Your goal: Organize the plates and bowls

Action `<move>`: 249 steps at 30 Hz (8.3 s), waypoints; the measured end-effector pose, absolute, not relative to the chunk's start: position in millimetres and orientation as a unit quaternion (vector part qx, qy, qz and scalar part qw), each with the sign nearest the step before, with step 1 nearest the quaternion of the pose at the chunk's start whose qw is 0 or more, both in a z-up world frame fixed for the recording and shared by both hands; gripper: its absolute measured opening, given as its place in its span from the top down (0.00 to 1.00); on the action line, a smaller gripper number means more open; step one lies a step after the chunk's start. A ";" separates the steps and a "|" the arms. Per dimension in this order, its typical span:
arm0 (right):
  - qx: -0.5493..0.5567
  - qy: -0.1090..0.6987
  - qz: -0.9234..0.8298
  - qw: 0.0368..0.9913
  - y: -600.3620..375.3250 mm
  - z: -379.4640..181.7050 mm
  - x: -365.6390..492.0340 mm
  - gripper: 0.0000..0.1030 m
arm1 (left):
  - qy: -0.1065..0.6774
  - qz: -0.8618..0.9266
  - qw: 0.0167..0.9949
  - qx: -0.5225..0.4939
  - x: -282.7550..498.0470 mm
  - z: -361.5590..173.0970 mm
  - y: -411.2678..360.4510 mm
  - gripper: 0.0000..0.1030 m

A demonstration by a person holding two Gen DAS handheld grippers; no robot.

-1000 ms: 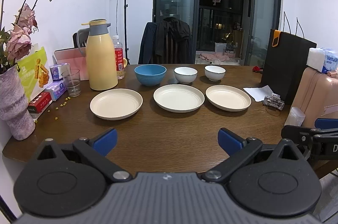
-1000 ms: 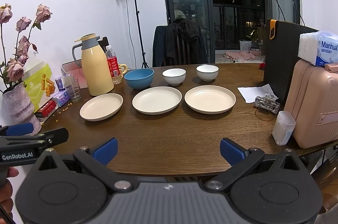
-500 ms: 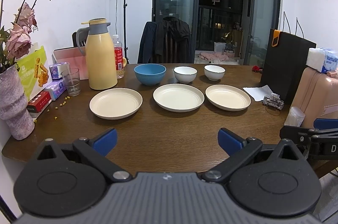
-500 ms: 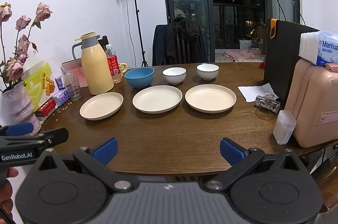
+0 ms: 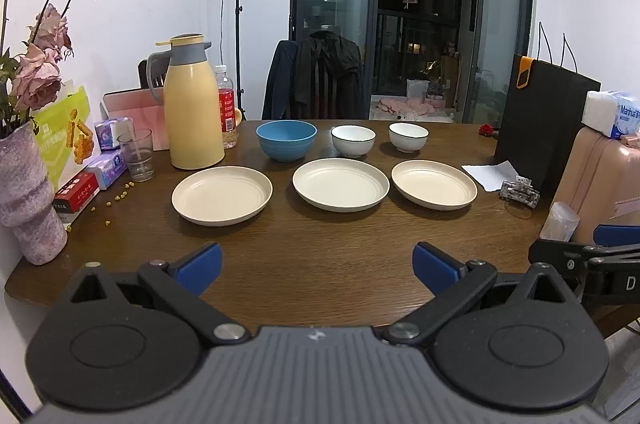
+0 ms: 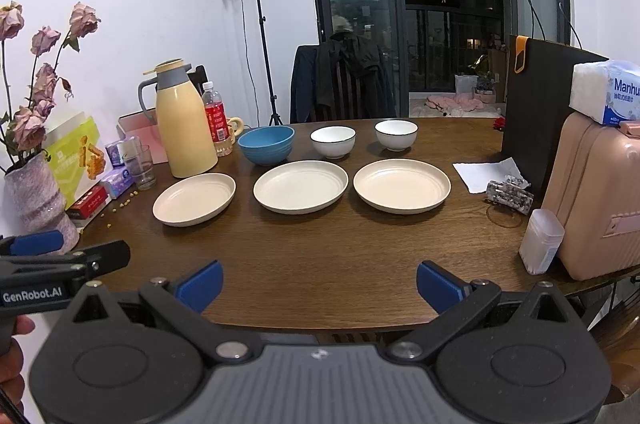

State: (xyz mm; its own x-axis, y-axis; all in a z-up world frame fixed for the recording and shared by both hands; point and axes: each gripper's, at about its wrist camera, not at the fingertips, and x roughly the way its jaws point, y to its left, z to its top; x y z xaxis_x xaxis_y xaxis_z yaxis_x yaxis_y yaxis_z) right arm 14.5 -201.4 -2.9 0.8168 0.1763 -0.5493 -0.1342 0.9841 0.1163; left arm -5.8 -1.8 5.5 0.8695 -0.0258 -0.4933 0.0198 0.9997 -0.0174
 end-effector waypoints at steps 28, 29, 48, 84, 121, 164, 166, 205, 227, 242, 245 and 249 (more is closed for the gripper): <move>0.035 0.293 0.081 0.952 -200.1 -3.5 15.5 0.00 | 0.257 -0.016 0.966 -0.006 -3.3 4.8 -1.8 0.00; 0.035 0.293 0.081 0.952 -200.0 -3.7 15.6 0.00 | 0.257 -0.016 0.966 -0.007 -3.1 4.7 -1.6 0.00; 0.036 0.302 0.081 0.949 -196.0 -3.1 38.7 0.00 | 0.264 -0.012 0.964 -0.005 19.5 3.7 3.5 0.00; 0.037 0.335 0.103 0.936 -196.1 -15.8 152.5 0.00 | 0.282 0.004 0.959 -0.010 124.4 2.0 -0.3 0.00; 0.058 0.393 0.096 0.913 -177.9 -40.8 282.4 0.00 | 0.326 0.013 0.945 -0.003 246.8 -16.2 29.0 0.00; 0.172 0.524 0.036 0.834 -182.6 -146.6 421.2 0.11 | 0.428 -0.001 0.904 0.020 436.4 -89.0 32.7 0.00; 0.174 0.526 0.033 0.832 -182.1 -150.0 424.0 0.12 | 0.433 -0.001 0.901 0.021 442.1 -93.0 33.4 0.00; 0.253 0.544 -0.009 0.800 -185.5 -182.0 443.3 0.82 | 0.527 -0.037 0.849 0.019 498.5 -141.1 41.7 0.69; 0.220 0.556 -0.023 0.801 -177.6 -178.8 454.8 0.92 | 0.541 -0.063 0.837 0.048 502.8 -144.4 24.5 0.93; 0.173 0.565 0.000 0.807 -162.4 -178.4 463.4 0.91 | 0.529 -0.050 0.844 0.072 485.4 -143.8 25.8 0.93; 0.165 0.565 0.002 0.808 -160.0 -177.5 464.6 0.91 | 0.525 -0.049 0.846 0.073 482.0 -142.0 26.8 0.93; 0.162 0.562 0.003 0.811 -158.2 -175.7 465.1 0.91 | 0.524 -0.048 0.847 0.071 480.3 -139.9 28.3 0.93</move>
